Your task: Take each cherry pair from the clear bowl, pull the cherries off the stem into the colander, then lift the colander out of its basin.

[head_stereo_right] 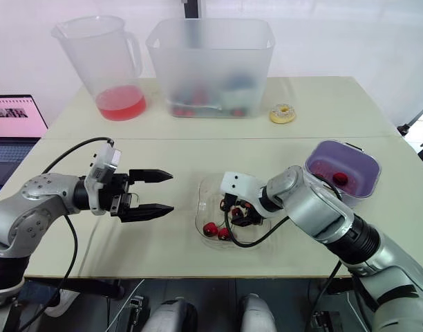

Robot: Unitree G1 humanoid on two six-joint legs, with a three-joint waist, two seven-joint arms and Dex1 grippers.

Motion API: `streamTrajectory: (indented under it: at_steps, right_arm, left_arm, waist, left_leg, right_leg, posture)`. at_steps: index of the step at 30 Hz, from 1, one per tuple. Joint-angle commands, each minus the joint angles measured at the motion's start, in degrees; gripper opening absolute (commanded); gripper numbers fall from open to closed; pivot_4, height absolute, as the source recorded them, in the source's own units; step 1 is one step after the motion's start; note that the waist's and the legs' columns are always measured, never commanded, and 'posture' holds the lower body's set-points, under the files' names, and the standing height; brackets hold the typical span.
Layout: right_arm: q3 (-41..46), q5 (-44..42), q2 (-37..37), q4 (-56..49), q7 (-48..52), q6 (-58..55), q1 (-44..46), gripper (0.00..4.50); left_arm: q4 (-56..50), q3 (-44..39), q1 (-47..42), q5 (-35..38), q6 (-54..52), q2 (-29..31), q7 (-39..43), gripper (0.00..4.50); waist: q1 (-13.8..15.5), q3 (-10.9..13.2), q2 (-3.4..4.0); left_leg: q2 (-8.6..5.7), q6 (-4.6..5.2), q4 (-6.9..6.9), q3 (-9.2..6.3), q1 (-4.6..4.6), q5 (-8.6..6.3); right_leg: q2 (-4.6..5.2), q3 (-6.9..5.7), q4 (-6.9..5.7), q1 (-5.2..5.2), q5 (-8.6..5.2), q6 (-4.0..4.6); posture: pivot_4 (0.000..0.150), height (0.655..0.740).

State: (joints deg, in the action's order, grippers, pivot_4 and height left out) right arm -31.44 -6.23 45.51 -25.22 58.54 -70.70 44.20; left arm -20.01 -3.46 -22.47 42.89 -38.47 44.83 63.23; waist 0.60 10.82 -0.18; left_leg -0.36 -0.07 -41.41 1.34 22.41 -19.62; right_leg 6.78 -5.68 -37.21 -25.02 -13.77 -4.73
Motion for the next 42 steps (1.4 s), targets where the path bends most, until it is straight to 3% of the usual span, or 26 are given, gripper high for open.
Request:
streamTrajectory:
  at_steps: [1, 4, 6, 12, 15, 18, 23, 27, 32, 36, 42]
  right_arm:
    - [-0.36, -0.83, 1.11, -0.90, -0.84, 0.64, 0.20, 2.70]
    - [-0.78, -1.19, 1.59, -0.79, -1.29, 0.92, 0.49, 1.88]
    - [-1.00, -1.30, 1.99, -0.88, -1.33, 1.44, 0.93, 1.07]
    - [-1.53, -2.13, 5.51, -3.67, 2.32, 5.01, 4.97, 1.07]
    - [0.14, -3.15, 9.61, -5.96, 7.44, 11.27, 7.25, 1.07]
    - [3.64, -4.15, 11.81, -6.21, 10.29, 16.82, 8.37, 1.07]
    - [15.36, -7.20, 9.83, -5.73, 9.50, 27.84, 8.81, 1.07]
    - [16.45, 0.88, 5.14, -0.79, 1.13, 42.45, 9.31, 1.07]
    - [13.33, 16.35, 2.99, 8.76, -9.67, 66.33, 8.49, 1.07]
    - [12.29, 27.44, 1.34, 15.91, -19.83, 81.33, 9.88, 1.07]
    - [13.39, 33.90, -1.32, 20.43, -25.99, 90.28, 10.63, 1.07]
  left_arm:
    - [-1.88, -1.05, 0.30, 0.03, 0.56, 0.81, -0.10, 4.50]
    - [-1.86, -1.06, 0.34, 0.01, 0.57, 0.94, -0.05, 4.50]
    - [-1.79, -1.05, 0.30, 0.03, 0.59, 0.99, 0.03, 4.50]
    - [-1.27, -0.89, 0.30, -0.08, 0.55, 0.83, -0.04, 4.50]
    - [-0.05, -2.47, -1.17, 3.16, -1.82, -1.13, -2.24, 4.50]
    - [0.74, -3.66, -2.61, 5.38, -3.37, -2.73, -4.35, 4.50]
    - [3.09, -6.85, -7.60, 10.70, -8.79, -8.13, -14.55, 4.50]
    - [7.98, -8.79, -17.13, 16.48, -18.71, -13.52, -29.41, 4.50]
    - [18.94, -15.00, -28.93, 27.29, -25.32, -17.83, -38.14, 4.50]
    - [23.09, -12.76, -33.76, 25.11, -27.88, -17.25, -39.54, 4.50]
    - [25.76, -9.48, -37.29, 21.01, -29.23, -17.53, -40.36, 4.50]
  waist:
    - [-0.02, 0.00, 0.00]
    - [-0.04, 0.00, 0.00]
    - [-0.02, 0.00, 0.00]
    - [-0.02, 0.00, 0.00]
    - [0.00, 0.00, 0.00]
    - [0.02, 0.00, -0.01]
    - [0.05, 0.01, -0.05]
    - [0.18, -0.01, -0.16]
    - [-0.02, -0.01, -0.18]
    - [-0.34, -0.01, -0.18]
    - [-0.50, -0.01, -0.18]
  left_leg:
    - [0.00, 0.00, 0.00, 0.00, 0.00, 0.00]
    - [0.01, 0.00, 0.00, 0.00, 0.00, 0.00]
    - [0.00, 0.01, 0.00, 0.00, 0.00, 0.00]
    - [0.00, 0.01, 0.00, 0.00, 0.00, -0.01]
    - [0.01, 0.02, 0.01, -0.01, 0.00, -0.01]
    - [0.01, 0.04, 0.00, -0.02, 0.00, -0.02]
    - [0.02, 0.04, -0.02, -0.02, 0.00, -0.02]
    - [0.01, 0.03, -0.11, -0.05, -0.04, -0.01]
    - [-0.03, 0.02, -0.17, -0.07, -0.02, -0.01]
    - [-0.01, 0.00, -0.14, -0.03, -0.04, 0.00]
    - [0.01, -0.03, -0.14, -0.03, -0.04, 0.02]
  right_leg:
    - [0.00, 0.00, 0.00, 0.00, 0.00, 0.00]
    - [-0.01, 0.00, 0.00, 0.00, 0.00, 0.00]
    - [-0.01, 0.00, 0.00, 0.00, 0.00, 0.00]
    - [0.00, 0.00, 0.00, -0.01, 0.00, 0.00]
    - [-0.02, 0.00, 0.01, -0.01, 0.00, 0.00]
    - [-0.01, 0.01, 0.02, 0.01, 0.00, 0.00]
    - [0.00, 0.00, 0.02, 0.03, 0.00, -0.01]
    - [0.00, 0.00, -0.03, 0.11, 0.00, -0.01]
    - [0.03, -0.01, -0.01, 0.14, 0.00, -0.02]
    - [0.02, -0.03, -0.02, 0.12, 0.00, -0.03]
    - [-0.01, -0.04, -0.01, 0.12, 0.00, -0.03]
  posture:
    - [0.150, 0.6886]
    - [0.150, 0.6886]
    - [0.150, 0.6886]
    - [0.150, 0.6886]
    - [0.150, 0.6886]
    - [0.150, 0.6886]
    - [0.150, 0.6886]
    - [0.150, 0.6886]
    - [0.150, 0.6886]
    - [0.150, 0.6886]
    - [0.150, 0.6886]
